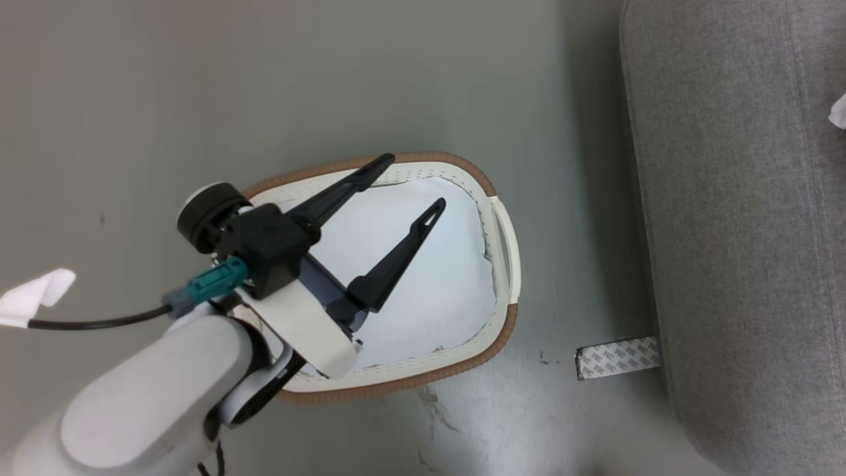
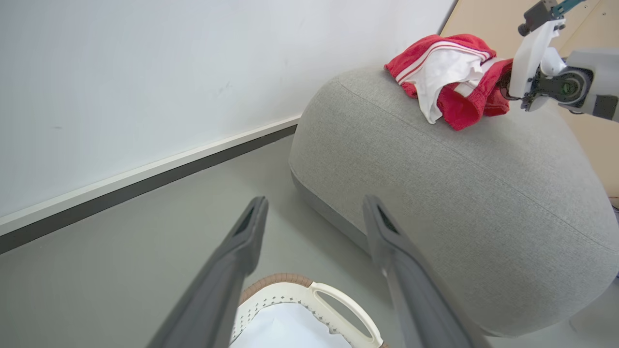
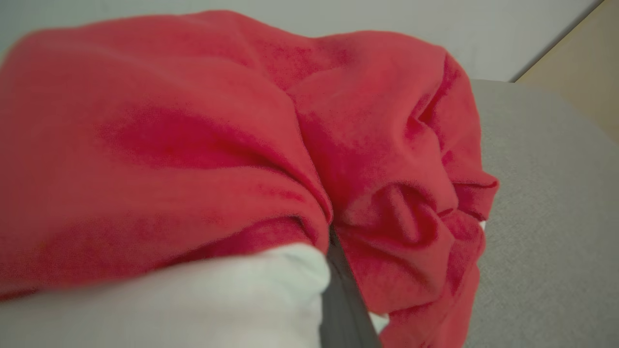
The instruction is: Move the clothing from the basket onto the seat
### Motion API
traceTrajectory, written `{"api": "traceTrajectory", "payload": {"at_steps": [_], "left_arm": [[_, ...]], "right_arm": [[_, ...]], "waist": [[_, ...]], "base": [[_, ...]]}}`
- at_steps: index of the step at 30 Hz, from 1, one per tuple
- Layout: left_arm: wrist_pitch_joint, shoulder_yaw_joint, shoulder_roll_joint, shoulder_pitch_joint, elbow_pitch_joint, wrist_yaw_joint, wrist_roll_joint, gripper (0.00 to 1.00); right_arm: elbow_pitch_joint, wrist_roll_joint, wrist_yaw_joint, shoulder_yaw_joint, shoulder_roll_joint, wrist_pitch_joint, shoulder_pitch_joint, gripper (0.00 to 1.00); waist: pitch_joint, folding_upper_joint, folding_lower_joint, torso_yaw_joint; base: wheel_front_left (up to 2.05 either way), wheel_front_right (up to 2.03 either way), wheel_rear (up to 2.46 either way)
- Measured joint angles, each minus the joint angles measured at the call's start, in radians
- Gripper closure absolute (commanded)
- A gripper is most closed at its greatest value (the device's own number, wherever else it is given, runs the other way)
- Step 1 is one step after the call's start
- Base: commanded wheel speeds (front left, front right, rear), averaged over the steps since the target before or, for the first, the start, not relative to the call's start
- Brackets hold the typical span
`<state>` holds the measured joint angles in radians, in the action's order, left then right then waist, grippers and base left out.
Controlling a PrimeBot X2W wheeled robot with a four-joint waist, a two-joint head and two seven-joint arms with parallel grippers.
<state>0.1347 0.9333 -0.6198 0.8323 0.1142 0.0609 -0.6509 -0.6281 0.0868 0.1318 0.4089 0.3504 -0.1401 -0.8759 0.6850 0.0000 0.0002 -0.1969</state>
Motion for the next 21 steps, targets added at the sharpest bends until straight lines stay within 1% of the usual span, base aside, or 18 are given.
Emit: {"api": "traceTrajectory", "payload": {"at_steps": [3,4,5,6,7,10,15,19,21], "left_arm": [[0.01,-0.007,-0.009,-0.007,-0.009,0.001,-0.003,0.0],[0.017,-0.009,-0.01,-0.01,-0.011,0.001,-0.004,0.0],[0.02,-0.011,-0.01,-0.015,-0.014,0.002,-0.009,0.0],[0.025,-0.012,-0.01,-0.02,-0.019,0.002,-0.01,0.0],[0.027,-0.012,-0.009,-0.024,-0.025,0.003,-0.014,0.0],[0.042,-0.007,-0.008,-0.051,-0.05,0.006,-0.035,0.0],[0.071,-0.003,0.016,-0.107,-0.1,0.013,-0.064,0.0],[0.089,-0.014,0.043,-0.154,-0.139,0.03,-0.096,0.0],[0.097,-0.019,0.052,-0.179,-0.154,0.036,-0.109,0.0]], "right_arm": [[-0.063,-0.024,0.0,-0.01,-0.003,0.01,0.017,1.0],[-0.077,-0.029,0.0,-0.016,0.0,0.019,0.017,0.87],[-0.092,-0.034,0.0,-0.024,0.005,0.026,0.017,0.73],[-0.105,-0.034,0.0,-0.032,0.008,0.034,0.017,0.4],[-0.118,-0.034,0.0,-0.044,0.01,0.041,0.017,0.0],[-0.156,-0.033,0.0,-0.097,0.021,0.024,0.018,0.0],[-0.171,0.003,0.0,-0.211,0.048,-0.018,0.048,0.0],[-0.129,0.063,0.0,-0.307,0.095,-0.058,0.129,0.0],[-0.071,0.101,0.0,-0.357,0.129,-0.073,0.188,0.0]], "waist": [[-0.007,0.0,0.0,0.01],[-0.013,0.0,-0.0001,0.01],[-0.02,0.0,-0.0001,0.011],[-0.029,0.0,-0.0001,0.01],[-0.039,0.0,0.0,0.01],[-0.079,-0.0001,-0.0001,0.005],[-0.174,0.0,-0.0001,-0.004],[-0.268,0.0,-0.0002,-0.008],[-0.318,0.0,-0.0003,-0.009]], "base": [[0.0,0.0,0.0],[0.0,0.0,0.0],[0.0,0.0,0.0],[0.0,0.0,0.0],[0.0,0.0,0.0],[0.0,0.0,0.0],[0.0,0.0,0.0],[0.0,0.0,0.0],[0.0,0.0,0.0]]}}
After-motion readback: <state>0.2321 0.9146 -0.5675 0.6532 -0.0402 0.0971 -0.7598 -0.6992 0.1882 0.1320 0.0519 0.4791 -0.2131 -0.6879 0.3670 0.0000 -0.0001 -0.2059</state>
